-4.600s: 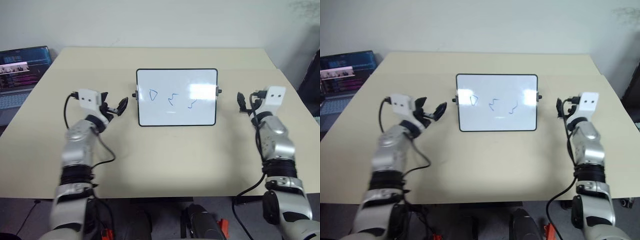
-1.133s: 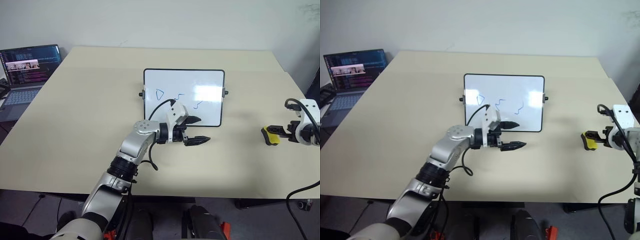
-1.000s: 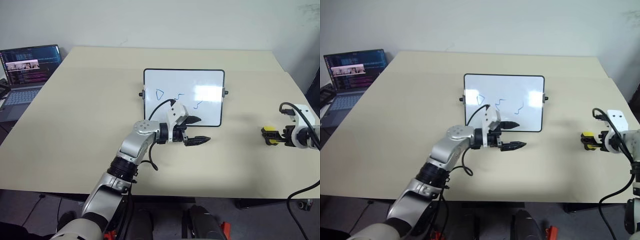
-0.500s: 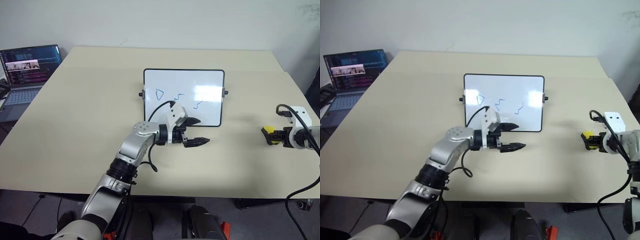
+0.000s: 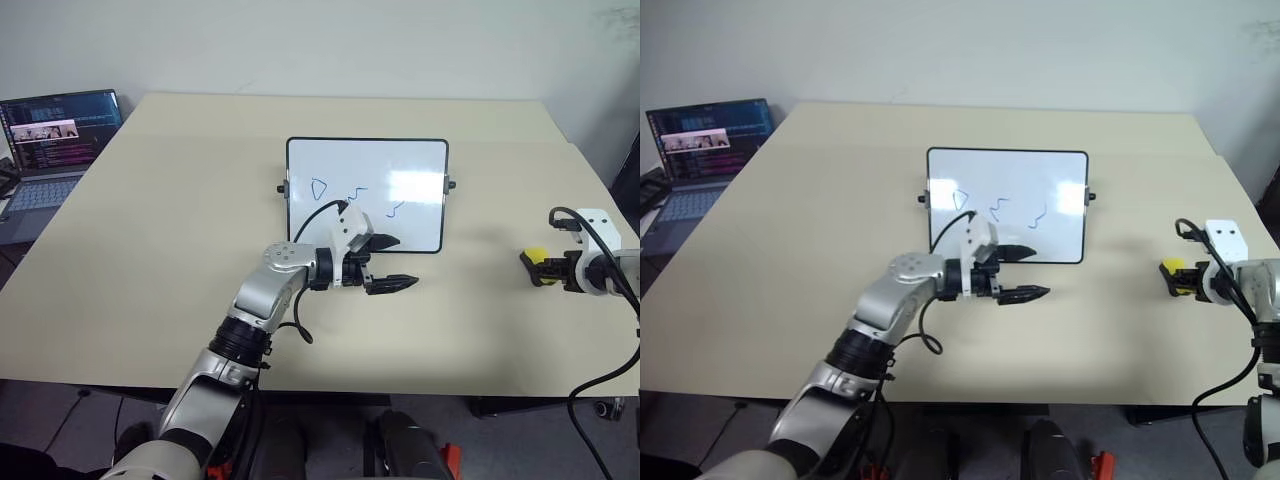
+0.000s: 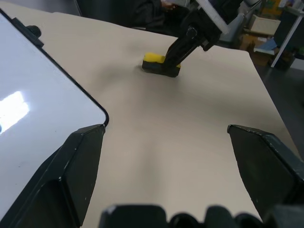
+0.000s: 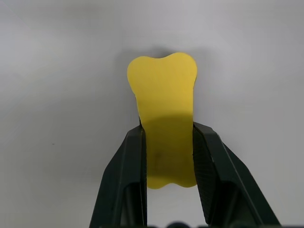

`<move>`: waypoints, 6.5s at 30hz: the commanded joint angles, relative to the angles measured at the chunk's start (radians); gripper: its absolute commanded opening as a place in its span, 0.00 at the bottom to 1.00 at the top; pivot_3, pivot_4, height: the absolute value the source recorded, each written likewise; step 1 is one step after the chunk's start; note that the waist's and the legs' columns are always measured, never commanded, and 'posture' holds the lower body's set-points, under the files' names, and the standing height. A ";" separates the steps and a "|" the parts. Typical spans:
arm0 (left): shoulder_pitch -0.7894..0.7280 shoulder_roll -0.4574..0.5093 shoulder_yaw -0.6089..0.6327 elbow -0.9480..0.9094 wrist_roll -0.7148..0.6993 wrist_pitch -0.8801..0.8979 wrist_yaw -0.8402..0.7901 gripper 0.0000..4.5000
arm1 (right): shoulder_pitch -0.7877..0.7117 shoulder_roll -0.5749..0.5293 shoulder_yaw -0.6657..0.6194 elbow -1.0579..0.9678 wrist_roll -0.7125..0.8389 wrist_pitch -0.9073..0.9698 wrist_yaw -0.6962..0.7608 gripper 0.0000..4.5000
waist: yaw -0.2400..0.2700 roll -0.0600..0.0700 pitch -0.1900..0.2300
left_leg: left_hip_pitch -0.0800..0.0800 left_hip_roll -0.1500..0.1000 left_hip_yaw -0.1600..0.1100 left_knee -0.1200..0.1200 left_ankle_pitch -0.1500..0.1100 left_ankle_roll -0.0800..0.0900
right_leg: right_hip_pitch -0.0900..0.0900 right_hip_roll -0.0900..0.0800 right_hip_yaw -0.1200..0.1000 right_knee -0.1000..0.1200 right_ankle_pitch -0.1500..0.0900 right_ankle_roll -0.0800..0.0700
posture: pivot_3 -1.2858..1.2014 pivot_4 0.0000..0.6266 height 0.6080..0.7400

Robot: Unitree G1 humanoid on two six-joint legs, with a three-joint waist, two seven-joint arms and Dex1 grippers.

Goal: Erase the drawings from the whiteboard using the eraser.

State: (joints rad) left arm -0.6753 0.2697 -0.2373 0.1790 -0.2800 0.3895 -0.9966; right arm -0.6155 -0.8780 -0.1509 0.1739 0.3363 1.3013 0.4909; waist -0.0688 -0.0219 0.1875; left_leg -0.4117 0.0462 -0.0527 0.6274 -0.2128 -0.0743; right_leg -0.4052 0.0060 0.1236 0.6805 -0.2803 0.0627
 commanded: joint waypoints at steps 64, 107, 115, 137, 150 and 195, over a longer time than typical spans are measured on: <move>0.180 0.407 0.333 -0.188 -0.015 -0.014 0.134 1.00 | -0.811 0.874 0.631 0.840 -0.611 -0.834 0.021 0.22 | -0.023 0.001 0.001 | -0.013 0.000 -0.006 0.002 0.001 -0.001 | -0.013 -0.002 -0.009 0.009 0.000 -0.002 | 0.52 0.24 1.00; 0.065 0.478 0.315 -0.138 -0.056 0.007 -0.001 1.00 | -0.291 0.068 0.402 -0.319 -0.512 -0.363 0.522 0.22 | -0.003 0.002 0.001 | -0.013 0.000 -0.021 0.000 0.000 -0.001 | -0.004 -0.003 -0.024 0.001 -0.003 -0.007 | 0.52 0.24 1.00; 0.047 0.480 0.310 -0.103 -0.049 -0.006 -0.019 1.00 | -0.245 0.036 0.359 -0.358 -0.462 -0.400 0.483 0.22 | -0.015 0.002 0.001 | -0.013 0.000 -0.021 0.001 0.001 -0.001 | -0.004 -0.003 -0.024 0.001 -0.003 -0.007 | 0.52 0.24 1.00; 0.065 0.492 0.319 -0.112 -0.049 -0.004 -0.025 1.00 | -0.231 0.038 0.321 -0.315 -0.390 -0.502 0.420 0.22 | -0.012 0.002 0.001 | -0.013 0.000 -0.021 0.001 0.001 -0.001 | -0.003 -0.003 -0.025 0.001 -0.003 -0.007 | 0.52 0.24 1.00; 0.066 0.491 0.316 -0.114 -0.048 -0.003 -0.024 1.00 | -0.237 0.043 0.325 -0.320 -0.384 -0.500 0.420 0.22 | -0.012 0.002 0.001 | -0.013 0.000 -0.021 0.001 0.001 -0.001 | -0.003 -0.003 -0.025 0.001 -0.003 -0.007 | 0.52 0.24 1.00; 0.094 0.415 0.288 -0.181 -0.067 0.032 0.025 1.00 | -0.407 0.568 0.783 0.233 -0.812 -0.690 0.263 0.22 | -0.019 0.000 0.000 | -0.001 0.000 -0.023 0.003 0.004 0.000 | 0.002 -0.001 -0.024 0.017 -0.003 -0.007 | 0.52 0.24 1.00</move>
State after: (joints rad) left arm -0.5735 0.6712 0.0270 0.0408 -0.3329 0.4267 -0.9723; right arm -1.0589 -0.3095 0.5896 0.4203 -0.4514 0.5648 0.7085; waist -0.0874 -0.0216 0.1873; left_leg -0.4123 0.0459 -0.0760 0.6305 -0.2084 -0.0739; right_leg -0.4035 0.0056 0.0994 0.6976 -0.2832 0.0554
